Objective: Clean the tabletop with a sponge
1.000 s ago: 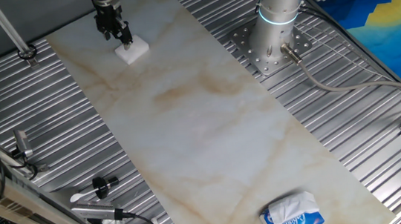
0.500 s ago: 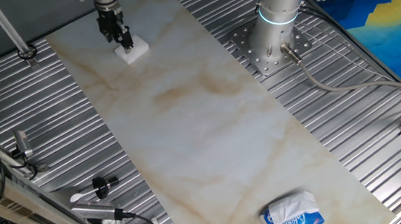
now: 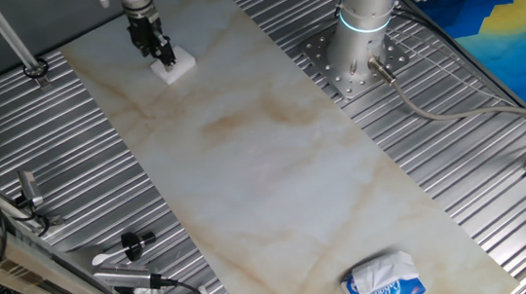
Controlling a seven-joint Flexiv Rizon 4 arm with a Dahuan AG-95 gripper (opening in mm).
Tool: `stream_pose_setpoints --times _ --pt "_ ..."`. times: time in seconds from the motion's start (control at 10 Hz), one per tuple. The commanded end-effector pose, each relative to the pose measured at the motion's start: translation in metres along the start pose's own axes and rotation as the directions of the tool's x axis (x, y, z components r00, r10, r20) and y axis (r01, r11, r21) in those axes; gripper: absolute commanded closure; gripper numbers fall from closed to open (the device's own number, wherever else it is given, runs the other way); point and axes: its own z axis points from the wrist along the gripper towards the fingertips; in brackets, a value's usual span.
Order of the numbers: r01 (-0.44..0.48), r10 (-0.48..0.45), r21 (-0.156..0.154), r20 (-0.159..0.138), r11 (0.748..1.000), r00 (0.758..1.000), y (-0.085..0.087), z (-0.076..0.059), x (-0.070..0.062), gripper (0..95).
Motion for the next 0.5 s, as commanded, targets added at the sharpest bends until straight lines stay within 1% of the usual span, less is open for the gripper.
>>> stream_pose_setpoints --times 0.1,0.3,0.5 --pt "-0.016 0.016 0.001 -0.006 1.000 1.000 0.0022 0.0005 0.0043 19.0" --pt "-0.026 0.026 -0.003 -0.020 1.000 0.999 0.0028 0.0007 0.0051 19.0" --pt "-0.026 0.026 -0.003 -0.018 1.000 1.000 0.0031 0.0008 0.0055 19.0"
